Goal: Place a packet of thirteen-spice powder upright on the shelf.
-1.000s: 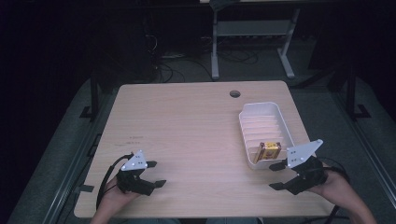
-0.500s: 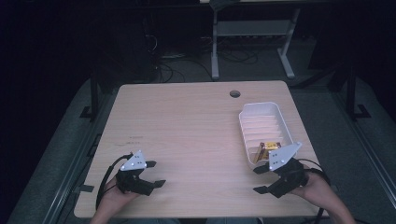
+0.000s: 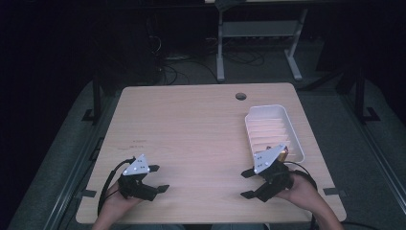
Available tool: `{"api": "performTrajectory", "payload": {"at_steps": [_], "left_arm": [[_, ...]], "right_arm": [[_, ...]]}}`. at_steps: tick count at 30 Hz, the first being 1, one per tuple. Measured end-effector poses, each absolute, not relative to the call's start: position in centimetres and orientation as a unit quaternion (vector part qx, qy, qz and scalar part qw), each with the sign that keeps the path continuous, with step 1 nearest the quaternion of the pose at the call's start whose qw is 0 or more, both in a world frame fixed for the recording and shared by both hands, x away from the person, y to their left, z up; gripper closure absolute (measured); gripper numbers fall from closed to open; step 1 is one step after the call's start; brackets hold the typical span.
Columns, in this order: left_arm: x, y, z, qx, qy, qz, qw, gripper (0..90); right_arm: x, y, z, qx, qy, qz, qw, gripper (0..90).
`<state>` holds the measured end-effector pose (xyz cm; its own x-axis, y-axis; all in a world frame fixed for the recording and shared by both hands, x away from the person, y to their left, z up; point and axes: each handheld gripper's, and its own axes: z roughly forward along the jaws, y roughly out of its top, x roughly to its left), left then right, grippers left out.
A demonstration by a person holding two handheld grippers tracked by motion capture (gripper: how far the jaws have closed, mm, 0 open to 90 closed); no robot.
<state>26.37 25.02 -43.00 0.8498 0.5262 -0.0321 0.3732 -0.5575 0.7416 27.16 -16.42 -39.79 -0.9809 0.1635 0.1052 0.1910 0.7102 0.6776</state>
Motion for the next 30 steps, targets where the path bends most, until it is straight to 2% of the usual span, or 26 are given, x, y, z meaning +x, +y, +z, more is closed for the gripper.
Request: {"api": "performTrajectory", "payload": {"at_steps": [21, 30], "left_arm": [[26.4, 25.2, -43.0, 0.877, 0.258, 0.100, 0.394, 20.1], [26.3, 25.2, -43.0, 0.877, 0.257, 0.101, 0.392, 20.1]], "right_arm": [[28.2, -11.5, -40.9, -0.092, -0.931, -0.352, 0.021, 30.4], [28.2, -10.6, -41.9, -0.103, -0.930, -0.353, 0.031, 30.5]]}}
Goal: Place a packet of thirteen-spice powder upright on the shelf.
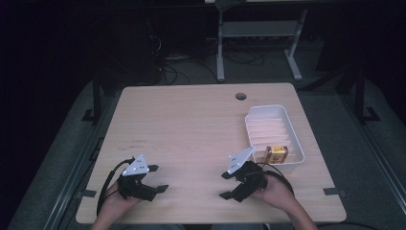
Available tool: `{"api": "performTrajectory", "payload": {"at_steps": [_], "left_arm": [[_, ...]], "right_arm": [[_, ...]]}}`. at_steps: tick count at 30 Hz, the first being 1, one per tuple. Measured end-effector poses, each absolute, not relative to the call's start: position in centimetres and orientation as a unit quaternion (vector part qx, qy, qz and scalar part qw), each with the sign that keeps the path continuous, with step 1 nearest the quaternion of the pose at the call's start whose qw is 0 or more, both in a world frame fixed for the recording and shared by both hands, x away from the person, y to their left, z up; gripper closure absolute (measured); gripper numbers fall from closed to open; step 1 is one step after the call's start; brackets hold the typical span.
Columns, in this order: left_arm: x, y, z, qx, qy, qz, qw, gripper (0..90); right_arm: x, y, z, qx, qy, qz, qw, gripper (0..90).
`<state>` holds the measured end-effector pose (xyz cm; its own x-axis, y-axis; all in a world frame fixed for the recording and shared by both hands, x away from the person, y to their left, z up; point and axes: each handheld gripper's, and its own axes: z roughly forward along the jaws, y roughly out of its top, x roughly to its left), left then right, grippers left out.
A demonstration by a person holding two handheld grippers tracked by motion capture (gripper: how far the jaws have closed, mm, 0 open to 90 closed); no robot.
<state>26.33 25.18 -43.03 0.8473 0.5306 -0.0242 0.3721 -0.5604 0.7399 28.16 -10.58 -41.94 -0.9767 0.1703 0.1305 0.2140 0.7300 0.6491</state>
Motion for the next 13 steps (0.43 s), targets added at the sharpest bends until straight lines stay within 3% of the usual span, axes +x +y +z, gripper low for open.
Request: {"api": "performTrajectory", "payload": {"at_steps": [13], "left_arm": [[26.2, 24.9, -43.1, 0.878, 0.255, 0.099, 0.392, 20.1]], "right_arm": [[26.8, -10.0, -43.7, -0.125, -0.931, -0.342, 0.025, 28.6]]}}
